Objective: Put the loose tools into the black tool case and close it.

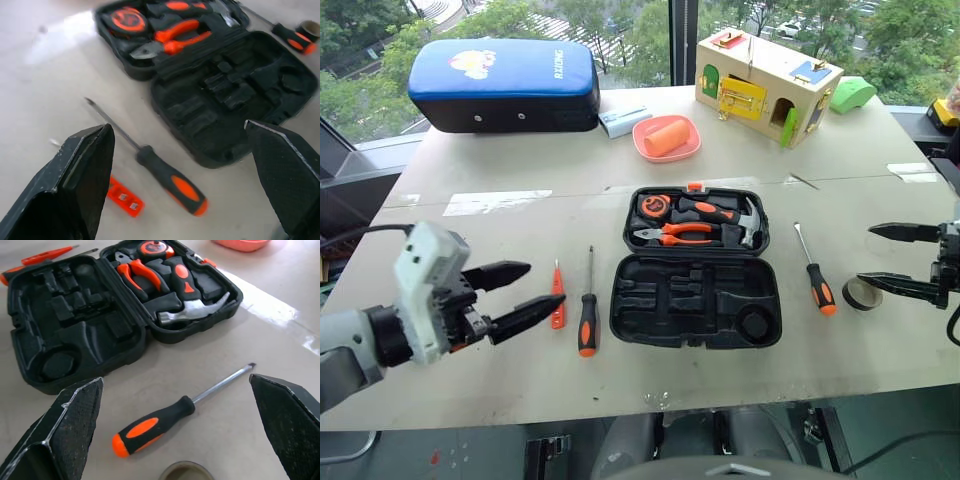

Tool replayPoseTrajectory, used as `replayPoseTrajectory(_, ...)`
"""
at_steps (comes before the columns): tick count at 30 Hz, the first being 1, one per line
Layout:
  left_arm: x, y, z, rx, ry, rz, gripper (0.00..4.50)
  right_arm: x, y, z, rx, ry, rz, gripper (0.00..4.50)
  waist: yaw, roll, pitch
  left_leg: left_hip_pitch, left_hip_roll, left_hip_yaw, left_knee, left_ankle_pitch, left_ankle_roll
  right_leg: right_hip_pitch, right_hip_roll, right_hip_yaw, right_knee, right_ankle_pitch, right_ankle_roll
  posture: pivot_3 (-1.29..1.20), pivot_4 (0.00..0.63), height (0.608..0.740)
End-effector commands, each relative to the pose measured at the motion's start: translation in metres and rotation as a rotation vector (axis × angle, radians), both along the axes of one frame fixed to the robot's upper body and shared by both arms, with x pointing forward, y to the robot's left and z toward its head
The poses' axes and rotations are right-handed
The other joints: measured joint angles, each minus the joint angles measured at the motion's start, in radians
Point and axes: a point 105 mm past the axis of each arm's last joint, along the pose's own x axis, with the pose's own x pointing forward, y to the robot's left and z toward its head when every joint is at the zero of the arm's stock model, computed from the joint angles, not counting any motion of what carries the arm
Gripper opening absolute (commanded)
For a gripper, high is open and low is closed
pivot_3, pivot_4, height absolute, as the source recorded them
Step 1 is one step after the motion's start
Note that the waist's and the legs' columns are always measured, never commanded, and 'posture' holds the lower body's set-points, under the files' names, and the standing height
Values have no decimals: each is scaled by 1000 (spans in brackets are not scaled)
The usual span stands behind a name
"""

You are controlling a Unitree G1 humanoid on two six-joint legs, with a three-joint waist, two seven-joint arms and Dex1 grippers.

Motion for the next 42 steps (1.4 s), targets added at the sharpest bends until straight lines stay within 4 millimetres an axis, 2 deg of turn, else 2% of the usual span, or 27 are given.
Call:
replayPoseTrajectory(1,-1,9,-23,82,139,75,4444,-7,15,17,-9,-56,80,4500,2,0,0,0,0,0,1,0,0,0,0,0,0,0,0,0,150,735)
replayPoseTrajectory(6,-2,-1,-40,2,277,151,4444,-19,45,29,-14,-114,186,4500,8,-4,2,0,0,-2,2,0,0,1,0,-1,0,0,0,0,150,735)
replayPoseTrajectory(9,6,-4,-52,4,311,234,4444,-29,66,39,0,-138,272,4500,14,-5,2,-1,0,-3,2,0,0,1,-1,-2,0,0,0,0,150,735)
replayPoseTrajectory(16,28,-12,-71,46,342,338,4444,-43,94,45,12,-161,397,4500,28,-7,3,-1,-1,-3,2,2,-3,1,-2,-2,0,0,0,0,150,735)
replayPoseTrajectory(19,35,-29,-70,-2,343,298,4444,-45,98,44,24,-162,414,4500,31,-8,3,-2,-1,-3,2,2,-4,1,-2,-3,0,0,0,0,150,735)
replayPoseTrajectory(22,39,-38,-70,13,342,276,3685,-47,101,41,33,-155,423,4500,29,-9,3,-2,-2,-4,3,2,-4,1,-3,-3,0,0,0,0,150,735)
replayPoseTrajectory(23,40,-40,-72,28,351,268,3243,-48,102,40,35,-153,426,4500,29,-9,3,-2,-3,-4,3,2,-4,1,-3,-3,0,0,0,0,150,735)
replayPoseTrajectory(32,38,-38,-85,107,399,272,3243,-49,103,40,61,-154,413,4500,29,-10,3,-2,-3,-4,3,3,-5,1,-3,-4,0,0,0,0,150,735)
replayPoseTrajectory(42,38,-35,-80,115,374,276,3243,-47,101,39,61,-156,405,4500,28,-10,3,-2,-3,-4,3,3,-5,1,-3,-4,0,0,0,0,150,735)
